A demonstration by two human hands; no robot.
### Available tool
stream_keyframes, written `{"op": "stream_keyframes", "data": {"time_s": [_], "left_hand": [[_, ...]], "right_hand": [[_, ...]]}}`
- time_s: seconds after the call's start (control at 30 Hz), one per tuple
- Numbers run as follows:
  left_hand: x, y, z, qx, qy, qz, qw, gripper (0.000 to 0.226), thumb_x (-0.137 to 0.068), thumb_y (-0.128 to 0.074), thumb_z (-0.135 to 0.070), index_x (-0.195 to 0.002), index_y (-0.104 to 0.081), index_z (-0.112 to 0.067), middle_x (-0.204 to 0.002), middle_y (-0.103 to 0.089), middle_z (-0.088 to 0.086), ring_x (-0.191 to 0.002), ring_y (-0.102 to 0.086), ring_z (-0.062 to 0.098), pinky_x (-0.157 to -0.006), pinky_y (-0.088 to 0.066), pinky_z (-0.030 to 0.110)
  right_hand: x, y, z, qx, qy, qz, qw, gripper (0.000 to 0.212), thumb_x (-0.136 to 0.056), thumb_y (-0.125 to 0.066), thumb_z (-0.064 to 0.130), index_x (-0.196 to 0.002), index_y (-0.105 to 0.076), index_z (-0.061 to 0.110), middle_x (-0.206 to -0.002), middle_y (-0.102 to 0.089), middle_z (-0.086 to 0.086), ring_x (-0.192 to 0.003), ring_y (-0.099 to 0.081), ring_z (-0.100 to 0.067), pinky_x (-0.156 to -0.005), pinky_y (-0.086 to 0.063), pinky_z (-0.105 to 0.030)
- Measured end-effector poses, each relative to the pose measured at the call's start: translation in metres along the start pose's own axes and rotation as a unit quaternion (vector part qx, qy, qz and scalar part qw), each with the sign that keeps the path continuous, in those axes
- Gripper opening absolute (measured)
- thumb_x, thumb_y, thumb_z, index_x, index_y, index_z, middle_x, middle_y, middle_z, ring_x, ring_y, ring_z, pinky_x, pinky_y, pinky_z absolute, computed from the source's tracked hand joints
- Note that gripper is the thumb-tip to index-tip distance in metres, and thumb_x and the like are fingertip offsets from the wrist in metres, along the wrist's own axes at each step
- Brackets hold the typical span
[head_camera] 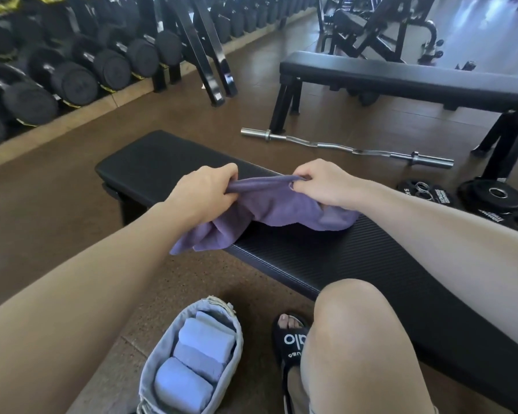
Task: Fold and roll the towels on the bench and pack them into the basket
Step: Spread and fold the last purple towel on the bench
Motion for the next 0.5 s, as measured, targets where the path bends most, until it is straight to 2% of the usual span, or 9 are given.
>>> {"op": "stream_keyframes", "data": {"time_s": [0.1, 0.2, 0.27, 0.33, 0.43, 0.5], "left_hand": [[0.002, 0.004, 0.012, -0.001, 0.048, -0.017, 0.999, 0.012, -0.095, -0.046, -0.032, -0.086, -0.044, -0.023, -0.076, -0.056, 0.002, -0.071, -0.054, 0.03, -0.06, -0.036, 0.035], [0.0, -0.003, 0.018, -0.106, 0.045, 0.047, 0.992, 0.021, -0.097, -0.04, -0.036, -0.088, -0.054, -0.024, -0.083, -0.06, 0.001, -0.075, -0.057, 0.028, -0.064, -0.039, 0.034], [-0.001, -0.014, 0.028, -0.144, 0.056, 0.114, 0.981, 0.026, -0.098, -0.037, -0.038, -0.093, -0.06, -0.025, -0.085, -0.06, -0.001, -0.079, -0.059, 0.027, -0.065, -0.041, 0.034], [0.001, -0.029, 0.043, -0.137, 0.084, 0.185, 0.97, 0.029, -0.097, -0.038, -0.039, -0.092, -0.063, -0.024, -0.082, -0.06, -0.001, -0.078, -0.059, 0.024, -0.064, -0.041, 0.033], [0.003, -0.051, 0.063, -0.117, 0.13, 0.268, 0.947, 0.031, -0.095, -0.04, -0.033, -0.089, -0.066, -0.017, -0.081, -0.062, 0.002, -0.078, -0.059, 0.024, -0.067, -0.042, 0.033], [-0.004, -0.051, 0.069, -0.128, 0.148, 0.248, 0.949, 0.031, -0.095, -0.04, -0.03, -0.095, -0.067, -0.016, -0.088, -0.064, 0.003, -0.083, -0.061, 0.026, -0.069, -0.044, 0.033]], "right_hand": [[-0.001, -0.011, -0.007, 0.001, -0.025, 0.008, 1.0, 0.032, -0.105, -0.042, 0.029, -0.076, -0.05, 0.016, -0.077, -0.055, -0.002, -0.07, -0.048, -0.018, -0.06, -0.035, -0.031], [0.001, -0.015, -0.004, -0.034, -0.016, -0.036, 0.999, 0.034, -0.107, -0.038, 0.033, -0.08, -0.052, 0.019, -0.082, -0.059, 0.0, -0.075, -0.053, -0.016, -0.062, -0.037, -0.027], [-0.001, -0.027, -0.006, -0.02, -0.017, 0.024, 0.999, 0.042, -0.104, -0.041, 0.046, -0.088, -0.062, 0.014, -0.092, -0.066, -0.005, -0.086, -0.061, -0.021, -0.074, -0.044, -0.032], [0.0, -0.036, -0.009, 0.025, -0.019, 0.117, 0.993, 0.059, -0.096, -0.041, 0.066, -0.095, -0.068, 0.014, -0.1, -0.069, -0.007, -0.09, -0.064, -0.02, -0.08, -0.047, -0.037], [0.003, -0.038, -0.013, 0.05, -0.038, 0.213, 0.975, 0.06, -0.089, -0.044, 0.077, -0.087, -0.068, 0.023, -0.087, -0.066, 0.006, -0.079, -0.059, -0.012, -0.072, -0.044, -0.03], [-0.004, -0.032, -0.019, 0.046, -0.041, 0.206, 0.977, 0.053, -0.089, -0.056, 0.069, -0.08, -0.065, 0.018, -0.072, -0.059, 0.011, -0.067, -0.054, -0.01, -0.063, -0.04, -0.026]]}}
Point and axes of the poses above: each hand's wrist, its own x-axis away from the middle knuckle, its own y-axis out of the back of the hand, z = x × y, the point moved 7 cm from there along -x, towards the middle knuckle
